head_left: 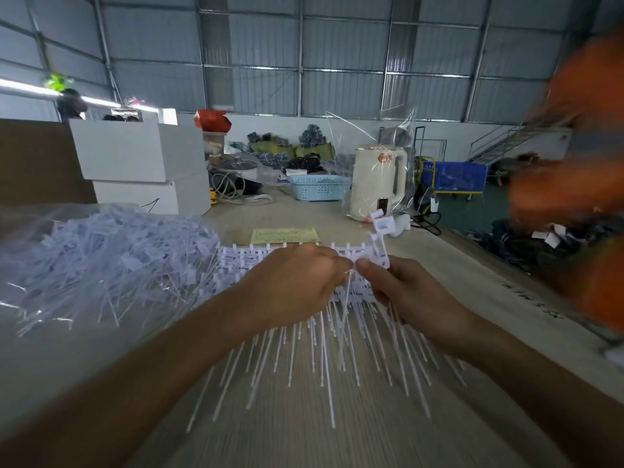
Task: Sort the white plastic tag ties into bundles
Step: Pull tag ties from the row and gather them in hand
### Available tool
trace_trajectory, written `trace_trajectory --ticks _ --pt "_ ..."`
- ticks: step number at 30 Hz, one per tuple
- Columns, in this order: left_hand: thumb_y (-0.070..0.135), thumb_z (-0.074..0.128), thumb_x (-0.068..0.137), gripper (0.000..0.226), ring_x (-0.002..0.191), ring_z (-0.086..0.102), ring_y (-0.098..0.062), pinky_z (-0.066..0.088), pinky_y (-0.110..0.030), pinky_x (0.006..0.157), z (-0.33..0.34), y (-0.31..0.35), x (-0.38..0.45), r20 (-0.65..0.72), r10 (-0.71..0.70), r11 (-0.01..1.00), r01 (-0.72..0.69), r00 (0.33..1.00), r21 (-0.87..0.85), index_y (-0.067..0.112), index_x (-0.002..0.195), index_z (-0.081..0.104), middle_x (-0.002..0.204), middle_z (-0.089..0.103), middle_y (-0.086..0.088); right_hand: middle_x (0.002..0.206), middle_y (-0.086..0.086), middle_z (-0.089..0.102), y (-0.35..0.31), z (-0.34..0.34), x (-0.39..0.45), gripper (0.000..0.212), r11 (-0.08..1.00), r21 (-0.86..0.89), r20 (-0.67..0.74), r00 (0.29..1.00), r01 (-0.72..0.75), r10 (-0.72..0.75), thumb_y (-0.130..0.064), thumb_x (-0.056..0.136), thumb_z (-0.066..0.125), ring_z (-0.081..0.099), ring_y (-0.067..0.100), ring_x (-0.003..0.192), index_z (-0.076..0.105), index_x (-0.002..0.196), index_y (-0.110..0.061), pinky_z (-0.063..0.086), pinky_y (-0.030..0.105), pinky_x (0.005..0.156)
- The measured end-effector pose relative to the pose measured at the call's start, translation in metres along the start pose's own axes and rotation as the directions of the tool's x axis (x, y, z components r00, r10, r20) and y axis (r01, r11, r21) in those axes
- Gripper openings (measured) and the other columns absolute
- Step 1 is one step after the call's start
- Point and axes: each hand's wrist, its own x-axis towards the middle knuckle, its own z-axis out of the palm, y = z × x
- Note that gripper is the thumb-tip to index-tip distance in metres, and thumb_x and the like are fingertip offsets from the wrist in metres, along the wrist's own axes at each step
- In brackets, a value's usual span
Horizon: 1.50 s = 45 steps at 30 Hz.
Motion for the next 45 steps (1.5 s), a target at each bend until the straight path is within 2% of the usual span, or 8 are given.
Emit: trace_trajectory --ticks 6,11,16,24,31,37,41,45 --pt "0.029 0.055 0.102 0.037 0.064 0.066 -0.019 0.053 -0.03 0.069 -0.004 -0.006 0.004 0.193 -0.099 0.87 0.179 0.976 -0.459 0.009 0.074 0.071 0.074 0.071 -0.003 0.063 0.007 0.036 0.003 -0.012 0.003 0.049 0.939 -0.274 0.046 0.978 0.21 -0.205 -0.044 0.092 0.047 0.036 0.014 0.058 0.046 0.073 0.001 0.031 0.036 0.06" --pt "0.03 0.059 0.1 0.032 0.06 0.059 -0.023 0.047 -0.032 0.062 -0.009 -0.006 0.006 0.166 -0.056 0.885 0.126 0.984 -0.448 0.009 0.077 0.069 0.065 0.063 -0.007 0.059 -0.003 0.031 0.002 -0.008 0.001 0.037 0.99 0.086 0.041 0.992 0.114 -0.118 -0.039 0.093 0.051 0.028 0.004 0.047 0.039 0.065 -0.017 0.029 0.014 0.048" --pt "0.033 0.055 0.099 0.02 0.083 0.057 -0.02 0.044 -0.034 0.069 -0.014 -0.001 0.0 0.048 0.097 0.994 -0.1 0.994 0.044 0.019 0.088 0.065 0.082 0.059 0.002 0.055 0.0 0.04 0.007 -0.009 0.003 0.047 0.999 0.025 0.067 0.998 -0.022 0.021 -0.044 0.099 0.048 0.033 0.015 0.051 0.039 0.063 -0.015 0.033 0.031 0.057" --pt "0.015 0.063 0.086 0.007 0.084 0.058 -0.023 0.043 -0.037 0.072 -0.015 0.006 -0.001 0.127 0.239 0.803 -0.269 0.963 0.532 0.021 0.086 0.068 0.081 0.063 0.0 0.049 0.0 0.036 0.014 0.002 0.002 0.047 0.989 0.075 0.105 0.987 -0.128 0.12 -0.046 0.102 0.046 0.033 0.016 0.039 0.038 0.065 -0.018 0.031 0.024 0.04" --pt "0.02 0.063 0.088 0.012 0.086 0.059 -0.019 0.041 -0.035 0.075 -0.01 0.012 -0.001 0.184 0.269 0.742 -0.326 0.945 0.586 0.027 0.082 0.07 0.082 0.064 0.005 0.069 0.005 0.054 0.019 -0.002 0.004 0.054 0.928 -0.353 0.172 0.983 0.117 -0.059 -0.064 0.09 0.035 0.048 0.021 0.062 0.056 0.089 -0.015 0.043 0.042 0.065" --pt "0.02 0.06 0.087 0.015 0.089 0.062 -0.018 0.042 -0.033 0.073 -0.012 0.012 -0.002 0.141 0.309 0.772 -0.335 0.94 0.54 0.028 0.083 0.072 0.086 0.066 0.006 0.097 0.014 0.066 0.021 -0.013 0.007 0.052 0.9 -0.397 0.213 0.972 0.181 -0.102 -0.061 0.092 0.034 0.061 0.031 0.091 0.059 0.103 -0.016 0.049 0.047 0.085" --pt "0.016 0.06 0.084 0.016 0.082 0.058 -0.021 0.04 -0.035 0.071 -0.013 0.01 0.001 0.102 0.32 0.807 -0.327 0.942 0.491 0.027 0.086 0.071 0.081 0.064 0.005 0.068 -0.023 0.061 0.017 -0.02 0.007 0.023 0.952 -0.269 0.256 0.964 0.145 -0.074 -0.05 0.097 0.039 0.054 -0.004 0.061 0.06 0.087 -0.051 0.042 0.011 0.061" --pt "0.022 0.074 0.084 0.018 0.091 0.062 -0.018 0.045 -0.032 0.082 -0.012 -0.023 -0.008 0.192 0.172 0.87 -0.24 0.966 0.431 0.027 0.101 0.071 0.095 0.071 0.002 0.059 -0.008 0.052 0.018 -0.049 0.012 0.034 0.96 -0.276 -0.012 0.999 0.037 -0.042 -0.047 0.102 0.037 0.043 0.003 0.047 0.055 0.082 -0.026 0.038 0.017 0.047"
